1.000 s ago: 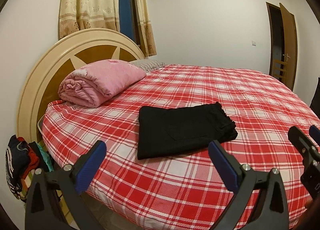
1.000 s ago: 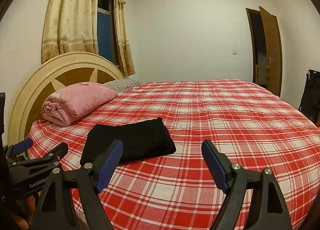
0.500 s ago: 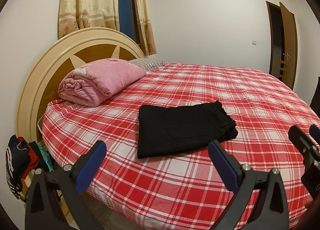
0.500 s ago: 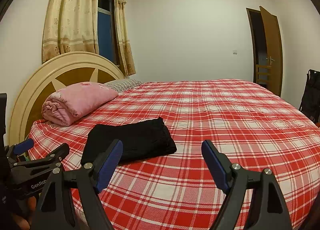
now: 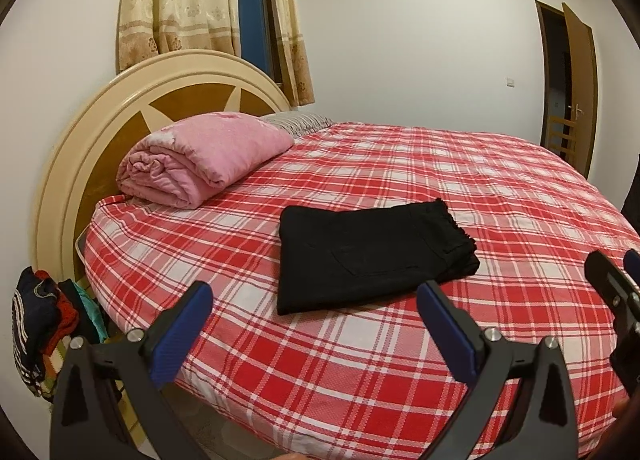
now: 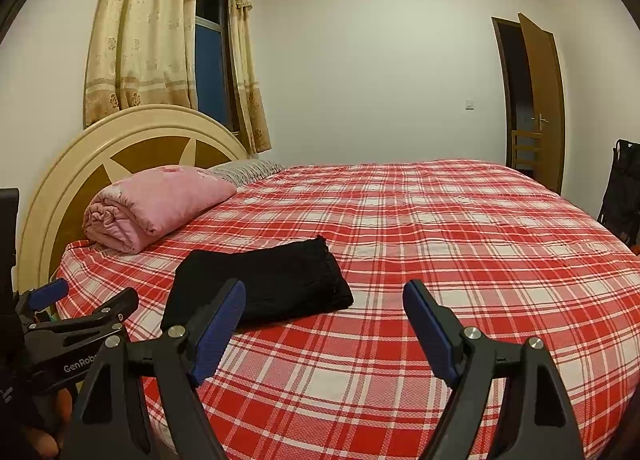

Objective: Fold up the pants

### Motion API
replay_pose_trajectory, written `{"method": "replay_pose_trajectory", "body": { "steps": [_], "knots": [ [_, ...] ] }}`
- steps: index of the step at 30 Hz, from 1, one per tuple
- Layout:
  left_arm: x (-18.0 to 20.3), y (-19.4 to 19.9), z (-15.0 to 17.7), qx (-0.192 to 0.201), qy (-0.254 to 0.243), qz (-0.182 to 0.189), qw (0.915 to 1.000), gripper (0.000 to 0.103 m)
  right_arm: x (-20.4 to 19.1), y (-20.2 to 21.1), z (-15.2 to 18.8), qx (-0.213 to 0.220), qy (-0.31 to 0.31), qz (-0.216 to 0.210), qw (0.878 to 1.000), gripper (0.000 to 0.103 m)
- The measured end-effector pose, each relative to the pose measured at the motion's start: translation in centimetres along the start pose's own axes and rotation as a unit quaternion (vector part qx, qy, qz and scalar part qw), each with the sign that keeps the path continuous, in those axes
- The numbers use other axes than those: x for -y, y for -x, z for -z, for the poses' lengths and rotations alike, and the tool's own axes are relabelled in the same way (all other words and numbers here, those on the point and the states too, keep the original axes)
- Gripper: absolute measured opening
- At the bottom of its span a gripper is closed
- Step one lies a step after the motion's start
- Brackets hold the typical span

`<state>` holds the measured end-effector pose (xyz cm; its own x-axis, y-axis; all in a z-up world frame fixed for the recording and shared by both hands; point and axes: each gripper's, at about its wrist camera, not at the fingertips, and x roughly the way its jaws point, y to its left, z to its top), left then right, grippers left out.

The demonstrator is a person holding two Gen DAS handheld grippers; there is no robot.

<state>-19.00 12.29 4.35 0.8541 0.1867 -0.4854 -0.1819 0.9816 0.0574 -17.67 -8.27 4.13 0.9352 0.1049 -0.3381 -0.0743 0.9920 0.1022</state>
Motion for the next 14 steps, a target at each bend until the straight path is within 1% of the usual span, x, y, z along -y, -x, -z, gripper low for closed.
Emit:
{"method": "replay_pose_trajectory", "body": {
  "steps": [5,9,14],
  "knots": [
    [0.0,-0.6,0.0,-0.007,-0.002,-0.007,0.9999,0.103,0.1,-0.2,0.0,-0.002,-0.001,-0.001,1.000,0.082],
    [-0.2,-1.1,0.2,-0.019,0.003,0.004,0.9998,0.103,0.2,-0.3,0.1,-0.004,-0.002,-0.001,1.000,0.082],
    [-0.1,-1.3,0.3,-0.017,-0.002,0.003,0.9998,0.103,0.5,-0.6,0.3,-0.007,-0.007,0.000,1.000,0.082]
  ]
}}
